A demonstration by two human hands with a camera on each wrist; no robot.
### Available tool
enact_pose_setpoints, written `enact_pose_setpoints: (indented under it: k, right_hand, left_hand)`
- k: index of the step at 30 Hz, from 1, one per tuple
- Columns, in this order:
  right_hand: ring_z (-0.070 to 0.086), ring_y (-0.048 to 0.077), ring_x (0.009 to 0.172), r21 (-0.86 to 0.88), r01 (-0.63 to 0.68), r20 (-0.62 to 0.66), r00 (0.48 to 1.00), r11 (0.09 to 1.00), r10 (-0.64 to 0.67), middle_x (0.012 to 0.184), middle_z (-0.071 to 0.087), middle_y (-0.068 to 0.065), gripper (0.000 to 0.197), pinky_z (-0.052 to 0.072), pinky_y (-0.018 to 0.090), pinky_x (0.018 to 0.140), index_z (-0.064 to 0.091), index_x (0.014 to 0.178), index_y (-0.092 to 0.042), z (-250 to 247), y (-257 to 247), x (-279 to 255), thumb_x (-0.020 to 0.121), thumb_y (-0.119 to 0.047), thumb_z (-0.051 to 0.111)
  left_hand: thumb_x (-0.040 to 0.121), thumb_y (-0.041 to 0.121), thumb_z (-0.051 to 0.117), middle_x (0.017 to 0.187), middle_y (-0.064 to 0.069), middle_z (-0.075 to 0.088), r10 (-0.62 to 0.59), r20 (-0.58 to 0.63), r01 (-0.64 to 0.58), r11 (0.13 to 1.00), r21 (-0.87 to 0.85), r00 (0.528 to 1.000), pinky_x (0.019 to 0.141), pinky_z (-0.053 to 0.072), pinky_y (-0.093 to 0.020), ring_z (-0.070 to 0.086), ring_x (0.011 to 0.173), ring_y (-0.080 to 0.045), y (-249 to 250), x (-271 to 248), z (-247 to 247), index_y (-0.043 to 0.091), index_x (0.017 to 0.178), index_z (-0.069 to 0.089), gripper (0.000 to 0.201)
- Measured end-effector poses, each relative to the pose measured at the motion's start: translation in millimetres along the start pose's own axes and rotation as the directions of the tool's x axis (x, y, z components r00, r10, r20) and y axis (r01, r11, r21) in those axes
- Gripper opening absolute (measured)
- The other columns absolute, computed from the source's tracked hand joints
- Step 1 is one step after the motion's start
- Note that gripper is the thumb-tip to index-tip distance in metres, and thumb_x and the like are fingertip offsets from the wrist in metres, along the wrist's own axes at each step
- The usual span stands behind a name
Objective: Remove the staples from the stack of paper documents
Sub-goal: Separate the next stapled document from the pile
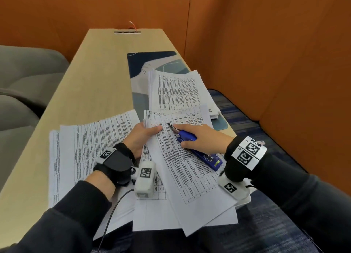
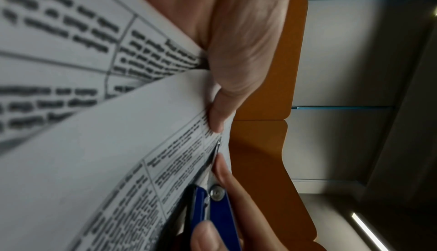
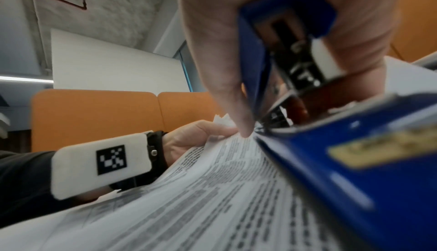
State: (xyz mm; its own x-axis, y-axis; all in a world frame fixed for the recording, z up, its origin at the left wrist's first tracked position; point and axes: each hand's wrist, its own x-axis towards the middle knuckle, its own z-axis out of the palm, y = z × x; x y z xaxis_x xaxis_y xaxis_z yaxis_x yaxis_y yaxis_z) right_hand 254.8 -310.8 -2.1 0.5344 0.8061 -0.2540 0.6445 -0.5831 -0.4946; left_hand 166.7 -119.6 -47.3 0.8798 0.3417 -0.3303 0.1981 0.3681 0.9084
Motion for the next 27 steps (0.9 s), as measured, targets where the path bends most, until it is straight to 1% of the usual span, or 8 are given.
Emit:
enact_pose_setpoints:
  k: [6, 11, 13, 16, 17, 21, 24, 27]
  right_hand:
    - [0.057, 0.020, 0.094, 0.026, -0.038, -0.042, 0.998, 0.999, 0.039, 0.139, 0.053, 0.009, 0.062, 0.045, 0.027, 0.081, 0.019, 0.154, -0.037, 16.5, -10.2, 11.7, 0.100, -0.030, 0.049]
    - [0.049, 0.020, 0.129, 0.197, 0.017, 0.010, 1.000, 0.980, -0.019, 0.150, 0.042, 0.001, 0.060, 0.038, 0.026, 0.102, 0.018, 0.155, -0.034, 10.8, -13.1, 19.1, 0.103, -0.030, 0.046]
    - [0.054, 0.014, 0.116, 0.500, 0.005, 0.079, 0.996, 0.866, -0.051, 0.133, 0.053, -0.007, 0.053, 0.042, 0.025, 0.096, 0.027, 0.153, -0.032, 7.6, -1.4, 19.7, 0.103, -0.026, 0.046]
    - [0.061, 0.026, 0.071, 0.884, -0.201, 0.262, 0.961, 0.422, -0.093, 0.092, 0.061, 0.013, 0.046, 0.055, 0.038, 0.063, 0.038, 0.146, -0.040, 6.8, 12.5, 14.1, 0.104, -0.024, 0.045]
    - [0.062, 0.026, 0.072, 0.873, -0.210, 0.277, 0.957, 0.439, -0.092, 0.097, 0.062, 0.016, 0.045, 0.055, 0.038, 0.064, 0.038, 0.145, -0.041, 6.7, 13.8, 13.6, 0.104, -0.025, 0.045]
    - [0.057, 0.020, 0.116, 0.055, 0.052, 0.039, 0.998, 0.997, -0.054, 0.141, 0.052, 0.003, 0.053, 0.044, 0.030, 0.098, 0.023, 0.152, -0.040, 1.0, 1.4, 13.9, 0.104, -0.031, 0.042]
    - [0.052, 0.023, 0.069, -0.577, 0.033, -0.017, 0.998, 0.816, -0.053, 0.106, 0.059, 0.009, 0.060, 0.045, 0.034, 0.061, 0.006, 0.154, -0.040, 7.3, -11.5, 11.1, 0.103, -0.025, 0.035]
    - [0.034, 0.020, 0.055, -0.745, 0.015, -0.046, 0.996, 0.667, -0.074, 0.105, 0.049, 0.012, 0.063, 0.026, 0.031, 0.046, -0.001, 0.155, -0.034, 12.9, -19.2, 2.8, 0.103, -0.022, 0.032]
  left_hand:
    - [0.087, -0.005, 0.059, 0.096, -0.016, 0.073, 0.021, 0.025, -0.022, 0.999, 0.036, 0.999, 0.064, 0.060, -0.037, 0.072, 0.082, -0.029, -0.5, -1.1, 1.4, -0.001, 0.118, 0.060, 0.031]
    - [0.086, -0.006, 0.060, 0.104, -0.022, 0.070, 0.021, 0.025, -0.021, 1.000, 0.007, 0.999, 0.072, 0.060, -0.044, 0.071, 0.087, -0.034, -2.6, -1.4, 0.1, -0.002, 0.121, 0.057, 0.036]
    - [0.085, -0.007, 0.060, 0.109, -0.024, 0.068, 0.021, 0.036, -0.020, 1.000, -0.014, 0.999, 0.078, 0.058, -0.048, 0.069, 0.093, -0.037, -1.9, -1.9, 0.1, -0.002, 0.122, 0.057, 0.038]
    - [0.085, -0.007, 0.060, 0.109, -0.025, 0.067, 0.005, 0.049, -0.004, 1.000, -0.022, 0.999, 0.077, 0.058, -0.047, 0.070, 0.091, -0.036, -0.2, -2.7, 1.0, -0.002, 0.122, 0.057, 0.038]
    - [0.085, -0.007, 0.060, 0.109, -0.025, 0.067, 0.000, 0.053, 0.001, 1.000, -0.017, 0.999, 0.077, 0.058, -0.048, 0.069, 0.092, -0.036, -0.1, -3.2, 1.5, -0.002, 0.122, 0.057, 0.038]
    - [0.084, -0.009, 0.059, 0.112, -0.026, 0.066, 0.018, 0.049, -0.019, 1.000, 0.015, 0.999, 0.078, 0.058, -0.045, 0.068, 0.095, -0.037, -3.1, -2.3, 3.1, -0.004, 0.123, 0.056, 0.039]
    - [0.086, -0.009, 0.059, 0.104, -0.019, 0.070, 0.057, 0.007, -0.058, 0.990, 0.130, 0.998, 0.069, 0.060, -0.034, 0.072, 0.084, -0.027, -4.6, -1.5, 8.5, -0.002, 0.120, 0.058, 0.035]
    - [0.085, -0.012, 0.058, 0.101, -0.015, 0.071, 0.082, -0.026, -0.075, 0.978, 0.195, 0.996, 0.066, 0.059, -0.030, 0.071, 0.083, -0.023, -6.2, -0.1, 13.5, -0.002, 0.119, 0.060, 0.035]
